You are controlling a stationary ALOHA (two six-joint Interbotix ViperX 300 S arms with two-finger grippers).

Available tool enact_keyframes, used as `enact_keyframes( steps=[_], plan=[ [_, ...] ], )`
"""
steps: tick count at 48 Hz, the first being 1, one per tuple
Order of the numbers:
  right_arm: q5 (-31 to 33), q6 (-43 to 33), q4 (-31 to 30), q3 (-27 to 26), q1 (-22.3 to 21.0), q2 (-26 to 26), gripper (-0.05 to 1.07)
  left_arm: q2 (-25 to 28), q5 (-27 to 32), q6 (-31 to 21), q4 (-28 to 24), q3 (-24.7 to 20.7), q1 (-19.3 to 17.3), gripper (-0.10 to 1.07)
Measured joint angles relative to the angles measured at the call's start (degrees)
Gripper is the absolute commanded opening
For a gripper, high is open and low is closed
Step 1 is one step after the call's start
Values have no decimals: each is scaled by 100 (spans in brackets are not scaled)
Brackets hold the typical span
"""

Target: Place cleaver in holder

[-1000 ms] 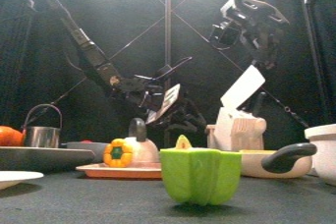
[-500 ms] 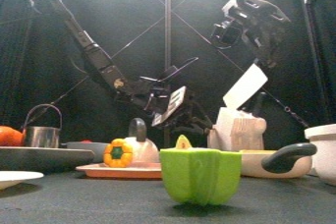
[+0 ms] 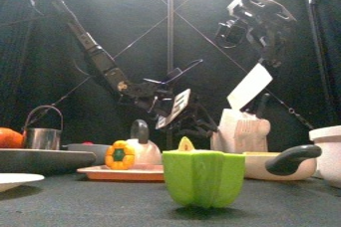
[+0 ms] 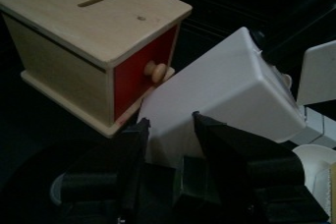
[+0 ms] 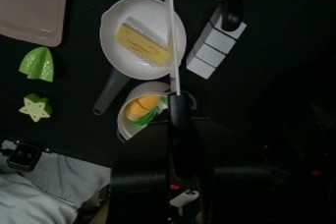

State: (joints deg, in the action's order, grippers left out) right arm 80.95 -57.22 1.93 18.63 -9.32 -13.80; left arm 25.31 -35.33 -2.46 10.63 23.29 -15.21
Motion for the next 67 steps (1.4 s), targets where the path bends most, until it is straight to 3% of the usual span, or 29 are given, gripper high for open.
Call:
enact_keyframes(
  steps=[31, 67],
  plan=[
    [0, 0, 176, 167, -79, 97, 39, 0, 0, 0, 0, -18, -70, 80],
    [0, 9, 264, 176, -229, 132, 39, 246, 211, -18, -396, -545, -97, 80]
  ],
)
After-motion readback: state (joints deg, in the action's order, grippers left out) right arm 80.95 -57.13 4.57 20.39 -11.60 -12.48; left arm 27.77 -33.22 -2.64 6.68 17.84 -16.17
